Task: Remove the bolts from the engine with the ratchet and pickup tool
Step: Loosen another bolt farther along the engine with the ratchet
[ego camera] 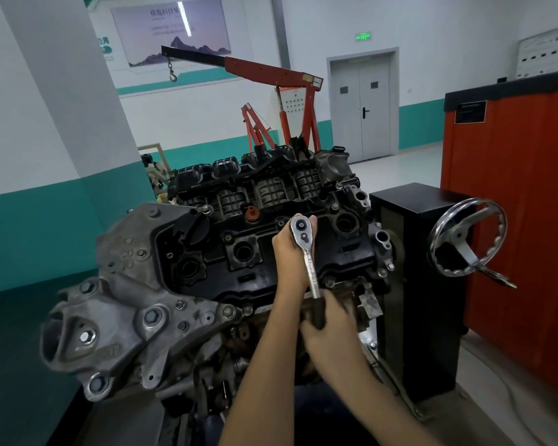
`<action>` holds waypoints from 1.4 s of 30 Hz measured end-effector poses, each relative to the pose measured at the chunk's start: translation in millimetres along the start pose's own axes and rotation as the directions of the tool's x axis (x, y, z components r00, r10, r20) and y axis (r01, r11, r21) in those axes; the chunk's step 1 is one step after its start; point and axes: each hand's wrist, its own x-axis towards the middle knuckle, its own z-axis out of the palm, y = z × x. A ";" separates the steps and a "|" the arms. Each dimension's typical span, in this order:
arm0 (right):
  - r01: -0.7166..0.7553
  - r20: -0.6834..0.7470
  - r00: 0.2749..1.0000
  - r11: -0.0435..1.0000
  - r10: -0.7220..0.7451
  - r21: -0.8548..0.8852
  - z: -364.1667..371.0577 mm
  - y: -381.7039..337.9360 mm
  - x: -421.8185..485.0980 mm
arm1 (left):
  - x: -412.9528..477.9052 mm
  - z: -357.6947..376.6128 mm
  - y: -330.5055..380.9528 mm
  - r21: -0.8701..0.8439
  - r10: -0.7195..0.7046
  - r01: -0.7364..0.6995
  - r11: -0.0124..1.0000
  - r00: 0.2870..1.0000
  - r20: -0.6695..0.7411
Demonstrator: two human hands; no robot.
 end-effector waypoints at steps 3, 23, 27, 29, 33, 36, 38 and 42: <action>-0.012 0.054 0.998 1.000 0.012 0.004 3.1 -2.2 2.7 | 3.4 -6.8 0.7 0.047 -0.014 0.012 0.999 0.999 0.043; 0.005 -0.004 1.000 0.996 -0.004 0.084 12.5 5.0 1.6 | -0.4 -0.3 6.6 0.045 0.045 -0.047 0.998 0.997 0.057; 0.062 0.113 0.992 0.990 -0.048 -0.124 -32.4 11.2 15.5 | 2.0 -5.5 2.9 0.041 0.039 -0.044 0.998 0.993 0.115; 0.189 0.238 0.964 0.940 -0.122 -0.284 -81.6 7.3 34.3 | 3.9 -6.6 3.3 0.068 0.037 -0.049 0.996 0.984 0.174; 0.423 0.397 0.899 0.598 -0.185 -0.681 -148.4 -27.6 96.0 | 4.5 -9.2 6.5 0.096 0.033 -0.052 0.994 0.981 0.190; 0.430 0.354 0.903 0.494 -0.245 -0.756 -139.9 -29.6 99.1 | 2.5 -12.7 1.8 0.007 -0.002 0.001 1.000 0.993 0.122; 0.331 0.259 0.942 0.719 -0.213 -0.611 -119.0 -10.7 70.5 | 0.0 -10.8 -0.7 -0.010 0.010 -0.009 1.000 0.992 0.122; 0.086 0.087 0.994 0.983 -0.073 -0.160 -43.9 9.9 16.2 | -2.6 -4.6 2.3 -0.010 0.020 -0.019 1.000 0.994 0.111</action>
